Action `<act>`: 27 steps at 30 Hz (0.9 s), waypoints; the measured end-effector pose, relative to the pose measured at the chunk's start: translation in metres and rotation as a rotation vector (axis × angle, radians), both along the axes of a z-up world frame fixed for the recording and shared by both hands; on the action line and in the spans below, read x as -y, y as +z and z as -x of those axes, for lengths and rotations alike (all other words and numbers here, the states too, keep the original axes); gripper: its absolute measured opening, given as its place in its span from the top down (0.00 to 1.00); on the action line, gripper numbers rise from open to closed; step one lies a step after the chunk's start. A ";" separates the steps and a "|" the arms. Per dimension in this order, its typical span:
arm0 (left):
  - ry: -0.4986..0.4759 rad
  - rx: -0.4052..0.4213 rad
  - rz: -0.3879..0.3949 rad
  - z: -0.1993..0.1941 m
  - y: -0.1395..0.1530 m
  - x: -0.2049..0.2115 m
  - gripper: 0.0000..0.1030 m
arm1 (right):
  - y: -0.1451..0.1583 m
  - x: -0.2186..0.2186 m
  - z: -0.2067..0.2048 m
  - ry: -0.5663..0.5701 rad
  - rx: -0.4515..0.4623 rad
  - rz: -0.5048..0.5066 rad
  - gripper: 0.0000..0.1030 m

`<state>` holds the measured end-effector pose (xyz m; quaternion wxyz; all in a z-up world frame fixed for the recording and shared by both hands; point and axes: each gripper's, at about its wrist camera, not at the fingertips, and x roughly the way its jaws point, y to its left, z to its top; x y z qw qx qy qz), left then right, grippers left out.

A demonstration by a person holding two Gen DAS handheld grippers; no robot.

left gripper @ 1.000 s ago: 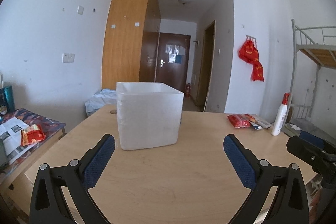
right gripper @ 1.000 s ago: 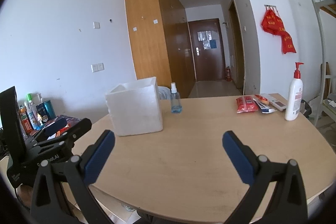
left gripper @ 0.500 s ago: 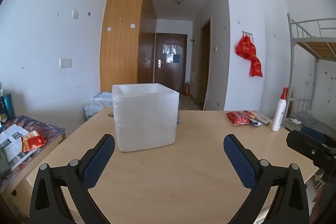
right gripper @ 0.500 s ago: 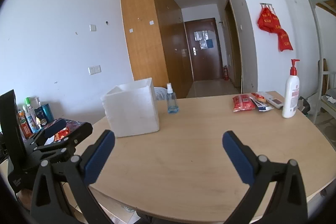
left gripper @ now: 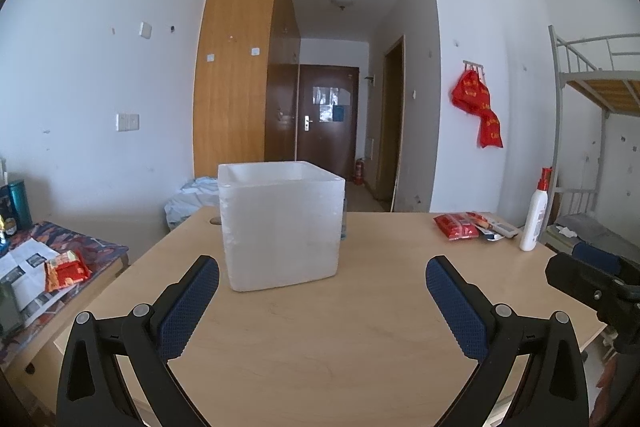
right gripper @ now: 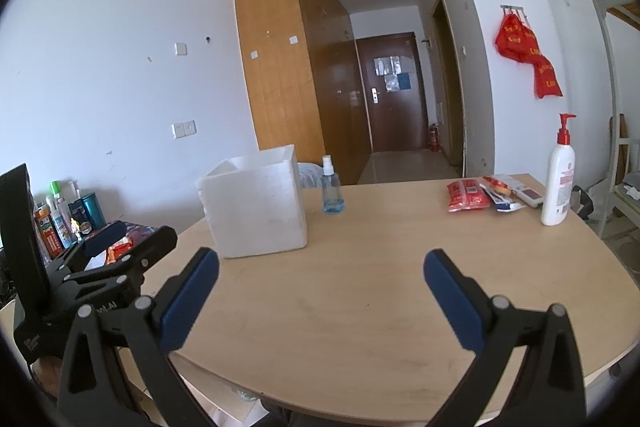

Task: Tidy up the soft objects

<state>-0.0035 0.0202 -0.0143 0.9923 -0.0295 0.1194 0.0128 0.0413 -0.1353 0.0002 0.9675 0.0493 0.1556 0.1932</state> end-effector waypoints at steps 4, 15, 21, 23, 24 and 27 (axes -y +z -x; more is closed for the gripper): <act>-0.002 0.004 -0.002 0.001 0.001 0.001 0.00 | 0.001 0.001 0.002 0.000 0.005 -0.004 0.00; -0.009 0.002 -0.017 0.001 0.002 0.002 0.00 | 0.002 0.001 0.000 -0.002 0.002 -0.007 0.00; -0.009 0.000 -0.018 0.001 0.001 0.002 0.00 | 0.002 0.001 0.001 -0.002 0.002 -0.006 0.00; -0.009 0.006 -0.017 0.001 0.001 0.002 0.00 | 0.002 0.001 0.001 -0.003 0.004 -0.005 0.00; -0.008 0.007 -0.017 0.002 0.001 0.002 0.00 | 0.002 0.001 0.000 -0.001 0.003 -0.006 0.00; -0.007 0.007 -0.017 0.002 0.001 0.002 0.00 | 0.002 0.001 0.000 -0.004 0.002 -0.004 0.00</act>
